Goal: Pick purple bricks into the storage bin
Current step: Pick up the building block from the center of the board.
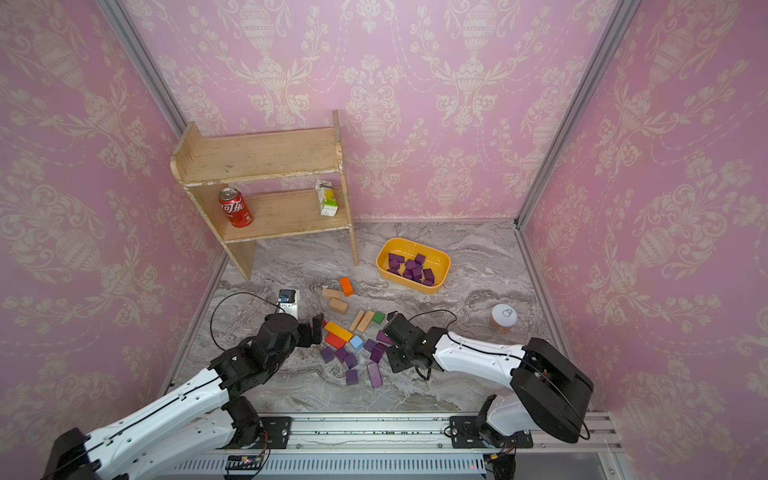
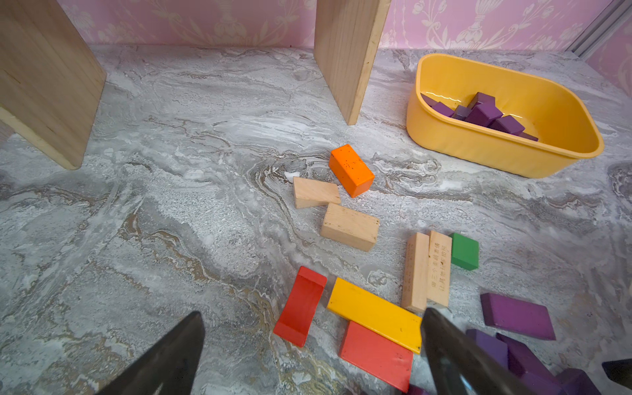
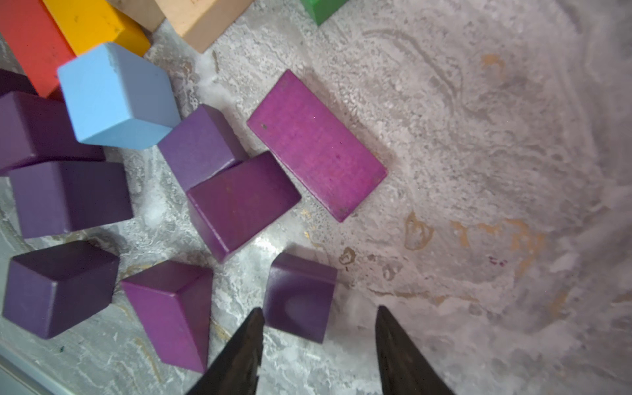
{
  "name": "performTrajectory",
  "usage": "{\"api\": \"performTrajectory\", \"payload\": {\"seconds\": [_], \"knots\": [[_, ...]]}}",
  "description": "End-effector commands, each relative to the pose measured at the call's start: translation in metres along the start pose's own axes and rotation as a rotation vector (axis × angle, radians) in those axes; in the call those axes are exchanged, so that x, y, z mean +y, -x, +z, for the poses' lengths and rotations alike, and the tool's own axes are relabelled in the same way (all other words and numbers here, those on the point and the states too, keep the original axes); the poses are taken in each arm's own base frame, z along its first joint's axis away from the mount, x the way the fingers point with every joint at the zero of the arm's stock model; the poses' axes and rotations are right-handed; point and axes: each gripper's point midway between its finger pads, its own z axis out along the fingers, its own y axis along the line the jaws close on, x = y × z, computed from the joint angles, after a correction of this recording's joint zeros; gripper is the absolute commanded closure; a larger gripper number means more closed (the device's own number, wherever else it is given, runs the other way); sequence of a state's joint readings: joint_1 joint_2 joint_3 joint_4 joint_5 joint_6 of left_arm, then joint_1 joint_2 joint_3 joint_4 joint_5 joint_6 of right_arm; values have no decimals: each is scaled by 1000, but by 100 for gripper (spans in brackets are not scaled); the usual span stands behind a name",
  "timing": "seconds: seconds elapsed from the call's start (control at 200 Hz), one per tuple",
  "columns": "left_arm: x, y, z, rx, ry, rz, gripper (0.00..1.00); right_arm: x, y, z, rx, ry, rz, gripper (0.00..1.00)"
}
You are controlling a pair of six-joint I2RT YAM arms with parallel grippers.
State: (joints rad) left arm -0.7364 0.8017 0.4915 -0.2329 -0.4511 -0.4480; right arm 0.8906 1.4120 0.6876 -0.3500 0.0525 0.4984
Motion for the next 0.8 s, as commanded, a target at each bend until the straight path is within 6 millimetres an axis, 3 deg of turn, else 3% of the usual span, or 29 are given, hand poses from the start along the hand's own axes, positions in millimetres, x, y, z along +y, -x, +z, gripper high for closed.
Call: {"api": "performTrajectory", "payload": {"seconds": [0.0, 0.375, 0.475, 0.655, 0.796], "knots": [[4, -5, -2, 5, 8, -18, 1, -1, 5, 1, 0, -35, -7, 47], [8, -8, -4, 5, 16, -23, 1, -3, 1, 13, 40, -80, -15, 54], [7, -8, -4, 3, 12, -27, 1, -4, 0, 12, 33, -84, -10, 54], [7, -9, -2, 5, 13, -25, 1, -2, 3, 10, 19, -77, -16, 65], [6, -9, -4, 6, 4, -30, 1, 4, 15, -4, -62, -31, 0, 65]]}}
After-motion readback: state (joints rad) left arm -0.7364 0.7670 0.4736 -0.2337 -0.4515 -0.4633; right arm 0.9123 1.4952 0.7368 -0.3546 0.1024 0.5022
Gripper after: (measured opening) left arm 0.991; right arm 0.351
